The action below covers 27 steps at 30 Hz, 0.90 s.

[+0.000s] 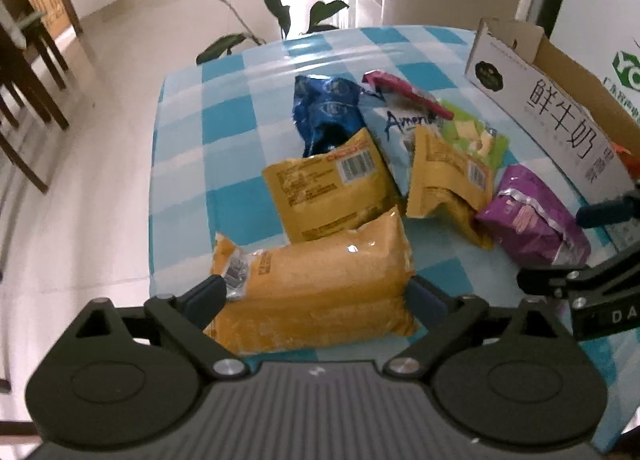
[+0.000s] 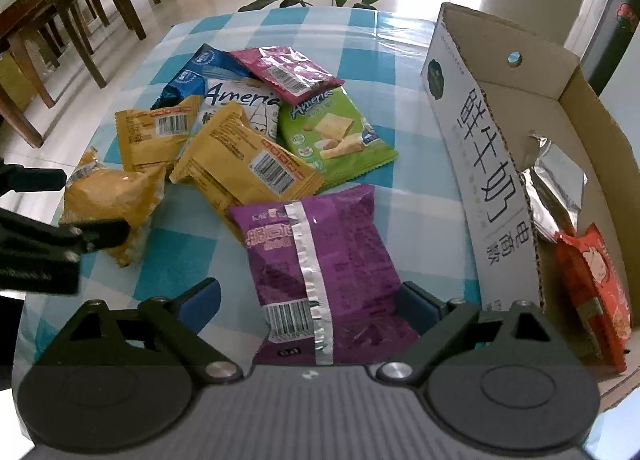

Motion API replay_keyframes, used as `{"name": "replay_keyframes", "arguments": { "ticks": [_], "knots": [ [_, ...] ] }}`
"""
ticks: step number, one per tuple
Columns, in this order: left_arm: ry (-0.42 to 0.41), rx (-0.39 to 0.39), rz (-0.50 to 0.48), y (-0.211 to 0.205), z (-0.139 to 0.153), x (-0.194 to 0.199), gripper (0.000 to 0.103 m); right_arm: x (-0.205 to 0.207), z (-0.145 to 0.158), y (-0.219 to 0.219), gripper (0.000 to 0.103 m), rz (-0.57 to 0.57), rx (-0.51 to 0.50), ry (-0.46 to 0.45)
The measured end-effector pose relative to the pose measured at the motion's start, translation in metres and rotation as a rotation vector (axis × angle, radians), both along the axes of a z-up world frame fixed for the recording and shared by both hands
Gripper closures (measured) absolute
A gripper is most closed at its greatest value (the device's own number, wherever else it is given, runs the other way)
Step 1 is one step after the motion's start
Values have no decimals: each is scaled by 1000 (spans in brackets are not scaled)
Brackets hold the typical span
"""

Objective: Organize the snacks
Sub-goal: 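Grasp the purple bag with the right tool while the left tool grasps the large yellow bag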

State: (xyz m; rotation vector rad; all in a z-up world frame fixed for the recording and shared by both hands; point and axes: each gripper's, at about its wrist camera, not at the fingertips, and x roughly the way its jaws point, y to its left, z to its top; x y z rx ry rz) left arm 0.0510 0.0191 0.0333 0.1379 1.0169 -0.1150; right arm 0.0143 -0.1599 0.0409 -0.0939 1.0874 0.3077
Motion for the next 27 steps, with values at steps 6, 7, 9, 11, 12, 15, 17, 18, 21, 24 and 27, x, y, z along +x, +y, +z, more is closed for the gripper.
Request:
{"name": "replay_keyframes", "arguments": {
  "ticks": [6,7,9,11,12,15,17,18,21,24,27],
  "knots": [
    [-13,0,30,-2,-10,8,0,1,-4,1,4,-15,-20,6],
    [-13,-12,36,0,-11,8,0,2,-5,0,4,-21,-26,8],
    [-21,-28,41,2,-12,8,0,3,-8,-2,7,-34,-31,11],
    [-32,-39,39,4,-13,6,1,3,-9,-3,13,-45,-44,9],
    [-35,-47,42,5,-13,6,1,3,-9,-4,18,-51,-50,7],
    [-39,-57,43,7,-12,4,5,3,-7,-7,27,-54,-41,5],
    [-45,-60,46,8,-10,1,8,1,-6,-6,30,-43,-34,3],
    [-49,-62,47,8,-9,-1,9,0,-4,-6,30,-42,-27,0],
    [-56,-90,58,13,-4,-6,13,-2,1,-6,31,-32,3,-9],
    [-48,-112,79,18,-2,-10,14,-2,7,-5,31,-33,17,-23],
    [-57,-113,88,20,0,-16,15,-4,10,-5,31,-34,28,-31]
  ]
}}
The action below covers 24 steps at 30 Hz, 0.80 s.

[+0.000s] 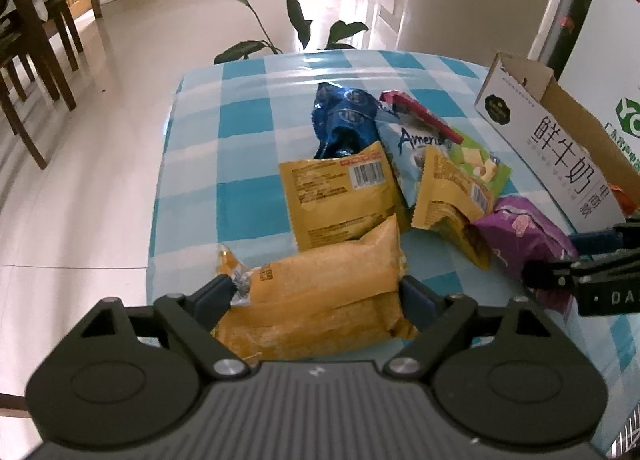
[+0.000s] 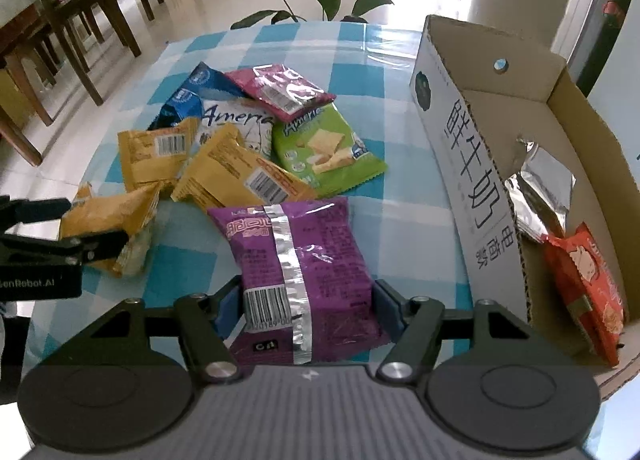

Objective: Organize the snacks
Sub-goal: 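Grasp the purple bag with the right tool while the left tool grasps the large yellow bag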

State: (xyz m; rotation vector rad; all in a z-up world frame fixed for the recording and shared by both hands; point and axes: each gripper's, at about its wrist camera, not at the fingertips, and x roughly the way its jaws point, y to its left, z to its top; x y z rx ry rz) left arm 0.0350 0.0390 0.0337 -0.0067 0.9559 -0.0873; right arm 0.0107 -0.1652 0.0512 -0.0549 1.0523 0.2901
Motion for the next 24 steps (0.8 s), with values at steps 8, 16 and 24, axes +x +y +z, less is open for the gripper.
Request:
{"name": "replay_keyframes", "arguments": {
  "ticks": [8,16,24],
  "knots": [
    [-40,-27,48,6,10,-9,15,-2,8,-4,31,-2,31,-20],
    [-66,-49,49,0,16,-11,15,-3,12,-17,31,-40,85,-13],
    [-95,-67,44,-11,24,-10,15,-5,28,-25,31,-66,118,-58]
  ]
}}
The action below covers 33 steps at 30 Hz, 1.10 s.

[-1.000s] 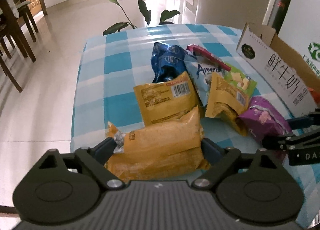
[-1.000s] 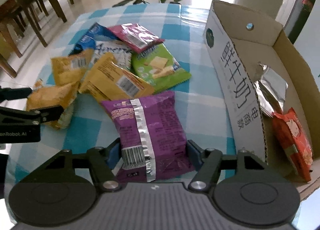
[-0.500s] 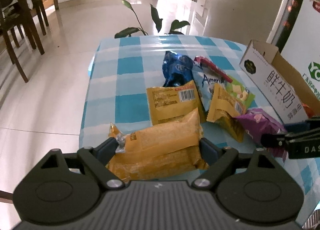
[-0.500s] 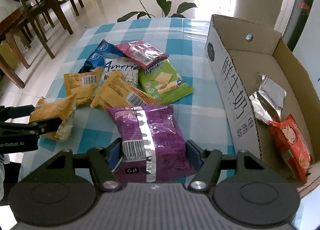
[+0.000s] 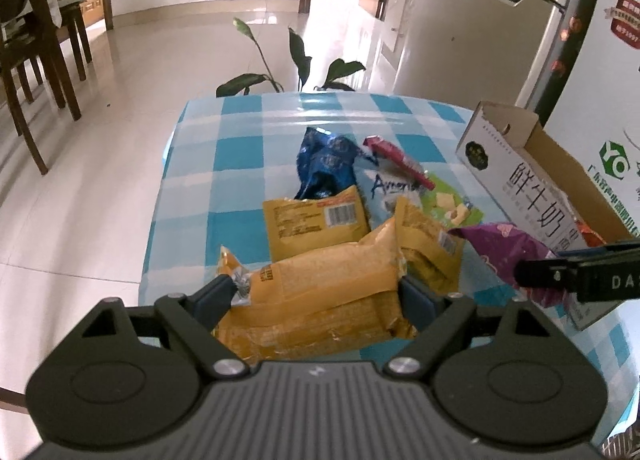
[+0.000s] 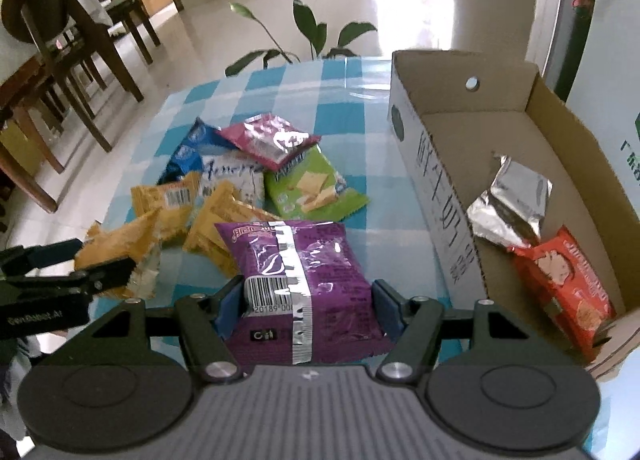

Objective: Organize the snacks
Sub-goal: 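Grasp the purple bag with the right tool while the left tool grasps the large yellow bag, then carry the purple and yellow bags into the box with both tools and release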

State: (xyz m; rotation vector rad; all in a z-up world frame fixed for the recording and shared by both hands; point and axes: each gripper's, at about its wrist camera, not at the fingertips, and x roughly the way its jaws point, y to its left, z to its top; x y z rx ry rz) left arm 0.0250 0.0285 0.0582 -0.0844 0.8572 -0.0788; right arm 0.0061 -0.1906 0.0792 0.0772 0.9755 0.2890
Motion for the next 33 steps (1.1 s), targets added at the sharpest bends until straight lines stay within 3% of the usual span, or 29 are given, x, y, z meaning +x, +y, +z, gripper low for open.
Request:
{"name": "replay_keyframes", "arguments": {
  "ticks": [15,19,33],
  "knots": [
    [-81,-34,-10,-30,22,9,15,-2,54,-29,31,-74,92,-151],
    [-96,-16,-19,-43,26,13,15,0,59,-36,31,-102,84,-171],
    [-105,-63,14,-75,41,23,15,0,62,-50,31,-155,47,-198]
  ]
}}
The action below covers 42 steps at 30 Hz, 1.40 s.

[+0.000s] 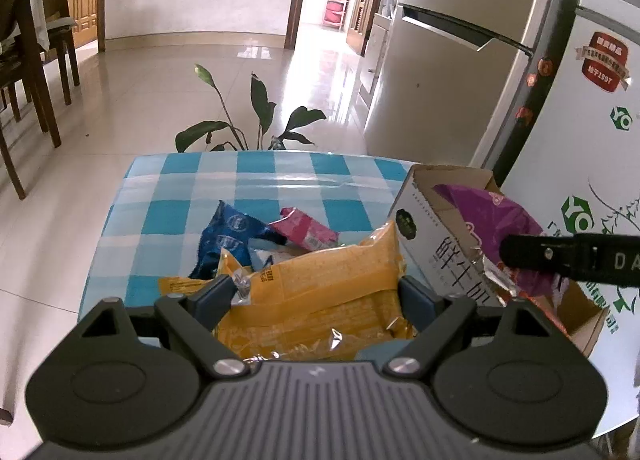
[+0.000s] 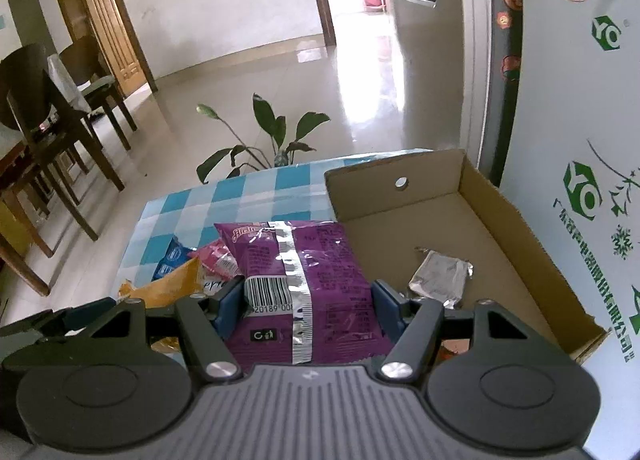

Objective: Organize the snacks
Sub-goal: 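Carry the purple and yellow bags into the box with both tools and release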

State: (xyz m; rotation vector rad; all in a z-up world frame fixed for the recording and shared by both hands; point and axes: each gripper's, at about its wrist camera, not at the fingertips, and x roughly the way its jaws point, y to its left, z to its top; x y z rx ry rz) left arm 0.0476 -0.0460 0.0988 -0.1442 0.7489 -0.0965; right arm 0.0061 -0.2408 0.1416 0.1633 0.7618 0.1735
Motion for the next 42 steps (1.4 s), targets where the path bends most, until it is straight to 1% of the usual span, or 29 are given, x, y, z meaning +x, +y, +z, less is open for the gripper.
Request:
{"name": "replay_keyframes", "arguments": {
  "ticks": [9,17,20,24,29,36,38,40,41,42],
  "knots": [
    [-20,-10,19,-29,16,13,15,2,9,-18,31,-66,-20,-33],
    [-66,-12,-31,-69,34,35,15,3,21,-57,31,-164,27,-64],
    [-76,-38,-59,-85,37,48,15,2,22,-71,31,-209,30,-64],
    [-65,-66,-89,-107,36,64,15,3,21,-82,31,-266,1,-62],
    [-27,-86,-118,-129,27,80,15,3,18,-95,31,-317,21,-46],
    [8,-105,-131,-145,18,92,15,4,14,-110,31,-379,64,-28],
    [17,-109,-150,-151,16,96,13,6,10,-114,30,-402,70,-12],
    [27,-102,-150,-154,16,98,12,7,8,-120,29,-436,94,-6],
    [32,-90,-147,-156,17,100,10,7,7,-123,23,-443,115,-4],
    [35,-80,-148,-157,19,100,10,6,7,-126,11,-452,141,-5]
  ]
}}
